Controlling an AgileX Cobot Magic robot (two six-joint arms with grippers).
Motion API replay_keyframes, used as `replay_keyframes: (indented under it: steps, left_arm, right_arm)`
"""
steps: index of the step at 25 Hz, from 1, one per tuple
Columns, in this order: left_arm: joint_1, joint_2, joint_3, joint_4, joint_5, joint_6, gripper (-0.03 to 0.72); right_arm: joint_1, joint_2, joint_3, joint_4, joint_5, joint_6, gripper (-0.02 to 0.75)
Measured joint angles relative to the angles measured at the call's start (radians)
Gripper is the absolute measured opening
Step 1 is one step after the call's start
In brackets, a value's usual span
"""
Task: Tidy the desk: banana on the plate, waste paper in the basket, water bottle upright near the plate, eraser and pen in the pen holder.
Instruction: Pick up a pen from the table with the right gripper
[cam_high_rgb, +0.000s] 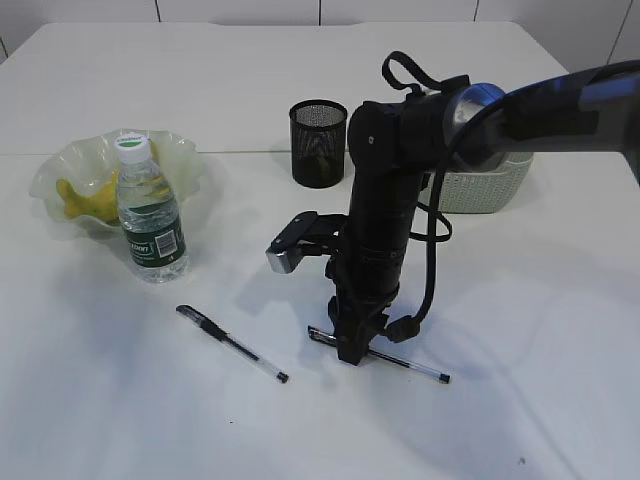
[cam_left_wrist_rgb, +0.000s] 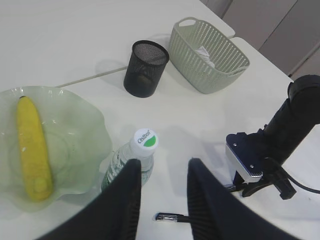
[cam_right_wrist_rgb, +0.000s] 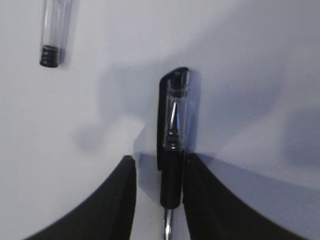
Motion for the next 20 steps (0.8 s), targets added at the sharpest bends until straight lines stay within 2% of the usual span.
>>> replay_keyframes:
  steps: [17,20]
  left_arm:
    - [0.0,0.0,0.0,0.022,0.0,-0.004,0.215]
    - [0.0,0.0,0.0,0.022,0.0,-0.004,0.215]
  right_arm:
    - [0.0,0.0,0.0,0.0,-0.009,0.002,0.241]
    - [0.0,0.0,0.0,-0.003,-0.011,0.002,0.184]
